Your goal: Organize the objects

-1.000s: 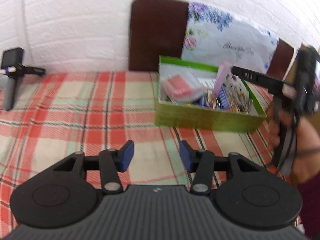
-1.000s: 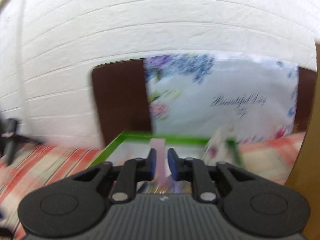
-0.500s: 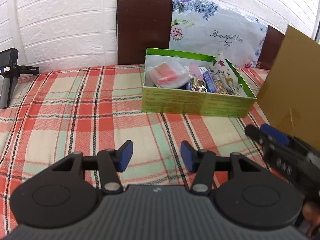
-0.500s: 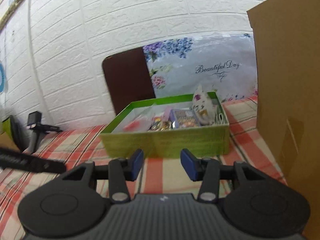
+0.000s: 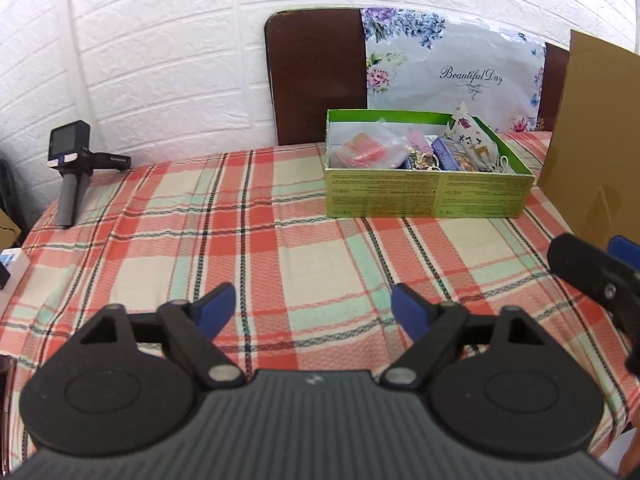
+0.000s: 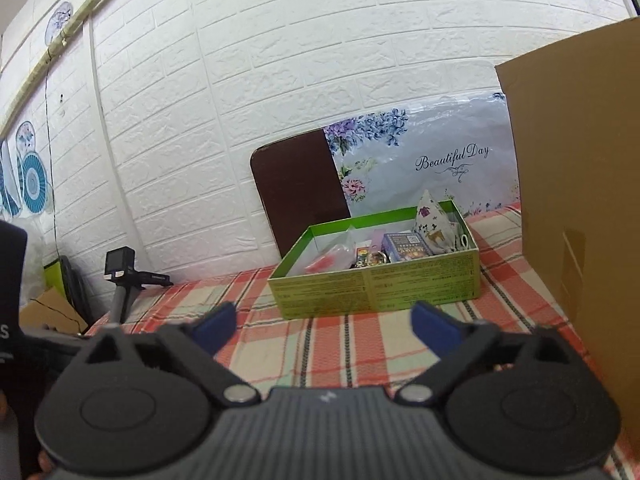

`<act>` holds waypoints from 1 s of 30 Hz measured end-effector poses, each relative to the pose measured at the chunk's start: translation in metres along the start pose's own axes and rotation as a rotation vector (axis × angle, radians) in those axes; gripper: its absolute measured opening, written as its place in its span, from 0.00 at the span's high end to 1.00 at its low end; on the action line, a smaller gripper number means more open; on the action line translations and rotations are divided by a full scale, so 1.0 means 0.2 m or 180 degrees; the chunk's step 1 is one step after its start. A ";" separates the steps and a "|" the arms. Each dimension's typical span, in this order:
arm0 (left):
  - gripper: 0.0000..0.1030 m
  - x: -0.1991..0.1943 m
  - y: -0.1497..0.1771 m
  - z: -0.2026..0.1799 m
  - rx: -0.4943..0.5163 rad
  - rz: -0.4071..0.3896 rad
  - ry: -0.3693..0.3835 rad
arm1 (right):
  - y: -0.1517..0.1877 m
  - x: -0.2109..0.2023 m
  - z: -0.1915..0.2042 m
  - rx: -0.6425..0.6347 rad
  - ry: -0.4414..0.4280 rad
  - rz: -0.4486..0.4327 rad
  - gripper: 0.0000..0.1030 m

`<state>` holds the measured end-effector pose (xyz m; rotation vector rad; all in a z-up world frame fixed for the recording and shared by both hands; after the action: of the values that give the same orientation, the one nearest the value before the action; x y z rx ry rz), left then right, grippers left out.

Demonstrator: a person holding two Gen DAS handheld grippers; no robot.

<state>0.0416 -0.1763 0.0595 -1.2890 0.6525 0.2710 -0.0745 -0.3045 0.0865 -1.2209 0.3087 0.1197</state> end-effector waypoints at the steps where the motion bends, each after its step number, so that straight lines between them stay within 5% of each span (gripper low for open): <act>1: 0.09 -0.01 0.01 0.00 0.0005 -0.0010 -0.0004 | 0.01 -0.02 0.02 -0.0039 -0.0007 -0.0001 0.00; 8: 0.00 -0.06 0.03 0.03 -0.0067 -0.0040 -0.0038 | 0.02 -0.07 0.10 -0.0244 0.0042 0.0002 0.00; 30: 0.00 -0.04 0.05 0.05 -0.0104 -0.0005 -0.0163 | 0.05 -0.02 0.07 -0.0303 0.0183 0.0023 0.00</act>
<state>0.0333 -0.1636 0.0568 -1.3096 0.6056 0.3134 -0.0793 -0.2865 0.0829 -1.3194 0.3609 0.1068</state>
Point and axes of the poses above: each gripper's, at about its wrist camera, not at the fingertips, and x roughly the way its jaws point, z to its left, y to its underside, the point moved 7 cm from there along x, roughly the way its jaws point, and after that the axes turned 5 degrees about -y, right-handed, at the moved point
